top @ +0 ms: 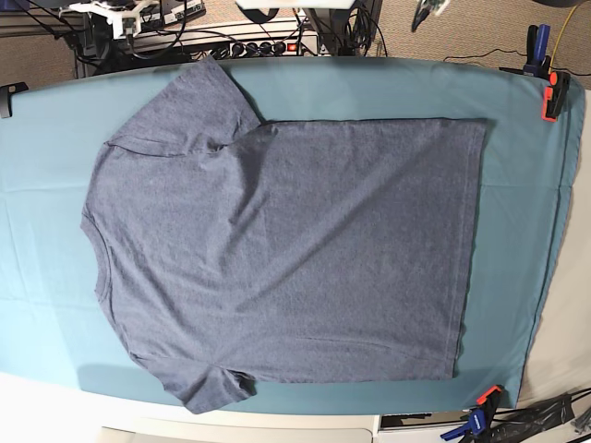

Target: Fold the T-shirt properly

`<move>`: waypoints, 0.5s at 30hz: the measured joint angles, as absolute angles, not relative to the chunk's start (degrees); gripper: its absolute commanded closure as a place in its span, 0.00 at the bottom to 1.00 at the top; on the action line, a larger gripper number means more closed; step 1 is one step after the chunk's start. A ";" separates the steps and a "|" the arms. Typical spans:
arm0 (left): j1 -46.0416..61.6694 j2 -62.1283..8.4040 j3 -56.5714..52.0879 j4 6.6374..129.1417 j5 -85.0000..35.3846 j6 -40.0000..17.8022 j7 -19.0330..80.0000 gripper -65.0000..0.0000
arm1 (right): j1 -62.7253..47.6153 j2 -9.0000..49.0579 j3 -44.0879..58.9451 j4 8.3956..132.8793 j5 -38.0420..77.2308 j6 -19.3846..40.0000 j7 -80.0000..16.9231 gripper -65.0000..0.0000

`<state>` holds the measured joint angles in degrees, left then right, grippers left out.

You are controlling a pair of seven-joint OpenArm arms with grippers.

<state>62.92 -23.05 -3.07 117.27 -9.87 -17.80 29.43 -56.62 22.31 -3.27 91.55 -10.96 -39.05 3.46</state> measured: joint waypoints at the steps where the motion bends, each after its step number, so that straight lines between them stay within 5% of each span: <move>1: 62.96 -23.53 -3.07 119.00 -9.69 -17.87 30.11 1.00 | -56.84 22.17 -2.55 91.88 -12.38 -38.96 3.40 0.98; 15: 60.07 -24.62 -3.09 133.64 -1.69 -19.46 29.69 1.00 | -56.99 22.06 10.39 92.01 -32.58 -38.94 2.48 0.98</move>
<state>60.07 -24.62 -3.09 133.64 -1.69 -19.46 29.69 -56.99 22.06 10.39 92.01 -32.58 -38.94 2.48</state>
